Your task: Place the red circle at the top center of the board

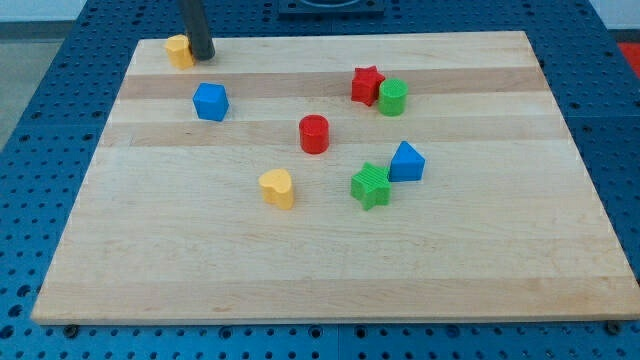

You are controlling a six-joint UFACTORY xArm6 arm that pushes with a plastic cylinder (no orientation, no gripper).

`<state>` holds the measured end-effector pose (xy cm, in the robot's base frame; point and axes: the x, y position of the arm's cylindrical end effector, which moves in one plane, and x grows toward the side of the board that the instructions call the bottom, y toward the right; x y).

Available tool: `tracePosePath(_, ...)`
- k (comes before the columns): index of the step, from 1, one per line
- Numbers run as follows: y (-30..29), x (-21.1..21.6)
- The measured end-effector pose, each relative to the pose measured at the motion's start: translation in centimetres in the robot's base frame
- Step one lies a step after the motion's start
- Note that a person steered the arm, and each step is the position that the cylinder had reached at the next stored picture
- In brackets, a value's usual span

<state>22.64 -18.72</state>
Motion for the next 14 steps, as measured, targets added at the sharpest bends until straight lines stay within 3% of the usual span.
tracePosePath(1,2.7,0.5)
tracePosePath(2,5.2,3.9)
tracePosePath(5,6.8,18.5)
tracePosePath(6,9.8,21.2)
tracePosePath(8,15.7,20.4)
tracePosePath(14,17.7,8.4)
